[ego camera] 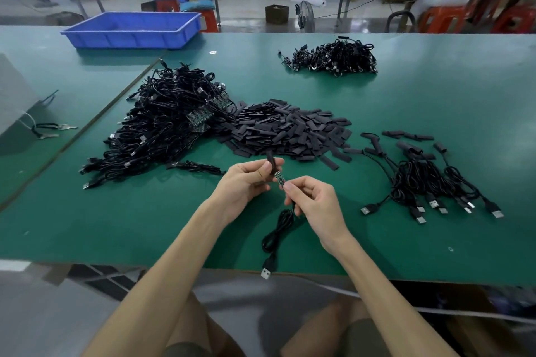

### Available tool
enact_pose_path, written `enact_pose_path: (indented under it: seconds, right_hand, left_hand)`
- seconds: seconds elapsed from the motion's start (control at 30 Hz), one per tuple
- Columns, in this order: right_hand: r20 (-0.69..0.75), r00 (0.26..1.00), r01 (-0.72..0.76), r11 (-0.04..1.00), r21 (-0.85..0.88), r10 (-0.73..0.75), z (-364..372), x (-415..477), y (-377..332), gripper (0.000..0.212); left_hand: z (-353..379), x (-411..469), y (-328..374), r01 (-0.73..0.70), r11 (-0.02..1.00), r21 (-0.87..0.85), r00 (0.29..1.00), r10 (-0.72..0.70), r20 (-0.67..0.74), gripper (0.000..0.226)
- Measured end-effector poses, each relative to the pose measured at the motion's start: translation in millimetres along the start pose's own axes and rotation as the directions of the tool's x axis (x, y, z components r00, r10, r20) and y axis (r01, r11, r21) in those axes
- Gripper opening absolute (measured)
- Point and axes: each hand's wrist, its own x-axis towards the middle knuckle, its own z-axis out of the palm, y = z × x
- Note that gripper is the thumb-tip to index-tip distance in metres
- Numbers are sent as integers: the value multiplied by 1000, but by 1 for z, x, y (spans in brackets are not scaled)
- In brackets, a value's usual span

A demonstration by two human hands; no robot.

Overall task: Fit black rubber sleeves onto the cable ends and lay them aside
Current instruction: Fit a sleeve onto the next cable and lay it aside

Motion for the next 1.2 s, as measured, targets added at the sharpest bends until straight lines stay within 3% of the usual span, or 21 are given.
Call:
enact_pose_path:
  seconds: [0.8, 1.2]
  right_hand:
    - [69, 998, 2, 999, -38, 1, -1, 0, -3, 11]
    - [52, 999, 10, 1000, -10, -9, -1, -1, -4, 12]
  left_hand:
    - [-3, -2, 1, -12, 997, -76, 999, 15, 42, 21]
    - [-4, -2, -4, -59, 998, -36, 995, 61, 73, 22]
